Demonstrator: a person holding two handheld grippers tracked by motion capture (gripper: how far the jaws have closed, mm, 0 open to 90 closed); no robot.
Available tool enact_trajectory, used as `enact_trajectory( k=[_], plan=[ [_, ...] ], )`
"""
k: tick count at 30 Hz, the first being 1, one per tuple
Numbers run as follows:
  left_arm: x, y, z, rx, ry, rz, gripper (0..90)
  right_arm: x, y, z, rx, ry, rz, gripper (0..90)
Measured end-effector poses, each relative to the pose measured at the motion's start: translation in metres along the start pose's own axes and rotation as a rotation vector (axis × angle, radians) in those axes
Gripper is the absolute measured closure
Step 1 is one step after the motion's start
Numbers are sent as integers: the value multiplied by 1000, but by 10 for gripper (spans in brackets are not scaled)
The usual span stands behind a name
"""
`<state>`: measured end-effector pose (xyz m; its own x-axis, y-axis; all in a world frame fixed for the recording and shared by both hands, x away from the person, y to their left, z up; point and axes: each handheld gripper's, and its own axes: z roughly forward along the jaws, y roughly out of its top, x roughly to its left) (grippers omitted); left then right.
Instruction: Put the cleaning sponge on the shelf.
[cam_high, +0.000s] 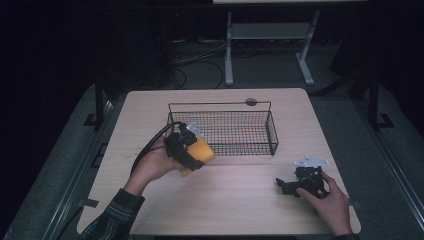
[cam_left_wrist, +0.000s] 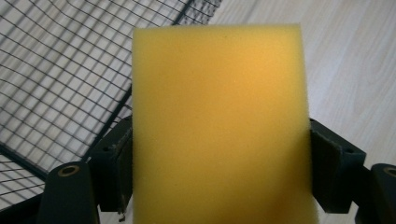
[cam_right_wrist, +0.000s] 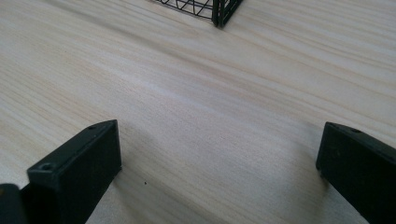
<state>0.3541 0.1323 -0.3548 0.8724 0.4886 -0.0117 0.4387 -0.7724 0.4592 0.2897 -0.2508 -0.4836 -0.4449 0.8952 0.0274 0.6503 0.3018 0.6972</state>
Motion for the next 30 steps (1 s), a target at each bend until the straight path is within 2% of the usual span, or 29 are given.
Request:
enact_trajectory(
  k=[15,30],
  plan=[
    [30,13,-14,-13,37,-28,225,0,0,0,0,1,2,0],
    [62,19,-8,-22,61,-94,226,0,0,0,0,1,1,0]
  ],
)
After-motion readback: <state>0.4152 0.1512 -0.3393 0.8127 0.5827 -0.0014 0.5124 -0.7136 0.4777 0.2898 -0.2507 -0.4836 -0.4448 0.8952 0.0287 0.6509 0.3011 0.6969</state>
